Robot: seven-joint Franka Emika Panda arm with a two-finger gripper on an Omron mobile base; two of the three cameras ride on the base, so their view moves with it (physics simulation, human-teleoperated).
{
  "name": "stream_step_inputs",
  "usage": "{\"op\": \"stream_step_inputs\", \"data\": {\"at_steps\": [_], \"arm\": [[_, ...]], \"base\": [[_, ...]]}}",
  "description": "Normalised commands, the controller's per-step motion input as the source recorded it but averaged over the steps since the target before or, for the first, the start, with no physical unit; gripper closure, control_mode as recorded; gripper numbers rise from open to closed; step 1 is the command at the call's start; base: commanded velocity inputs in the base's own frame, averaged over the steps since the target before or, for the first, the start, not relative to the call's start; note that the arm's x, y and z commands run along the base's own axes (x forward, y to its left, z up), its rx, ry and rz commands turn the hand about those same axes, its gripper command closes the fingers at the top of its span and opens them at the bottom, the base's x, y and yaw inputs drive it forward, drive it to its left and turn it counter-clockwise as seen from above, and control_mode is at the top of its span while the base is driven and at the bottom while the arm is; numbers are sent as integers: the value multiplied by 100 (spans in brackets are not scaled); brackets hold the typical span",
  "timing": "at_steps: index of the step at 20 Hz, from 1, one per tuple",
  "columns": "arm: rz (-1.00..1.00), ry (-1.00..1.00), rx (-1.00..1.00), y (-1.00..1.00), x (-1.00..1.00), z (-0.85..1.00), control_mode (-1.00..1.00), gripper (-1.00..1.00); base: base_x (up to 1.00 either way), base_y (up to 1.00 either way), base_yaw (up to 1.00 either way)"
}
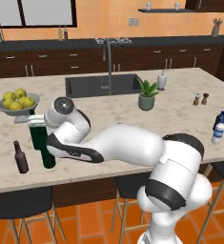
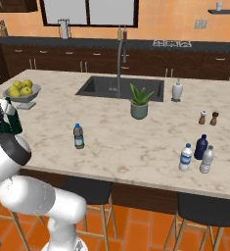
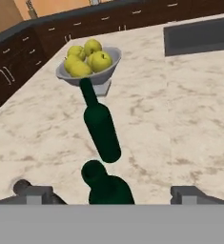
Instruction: Move the plastic bottles in the middle to the plastics group, and the glass bottles in the middle to the glass group.
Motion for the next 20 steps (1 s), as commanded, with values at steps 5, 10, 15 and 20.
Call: {"op": "stream_step_inputs", "data": {"at_steps": [5,10,15,20], "arm": [[0,2,12,-35,-21,51,-100,-100],[-3,4,8,-84,-39,19,-100,-100],[0,2,0,-100,-26,0,-100,-100],[-1,21,0,-100,-2,7,-100,-100]], "base": [[0,0,0],[0,0,0],[0,0,0],[0,0,0]]}}
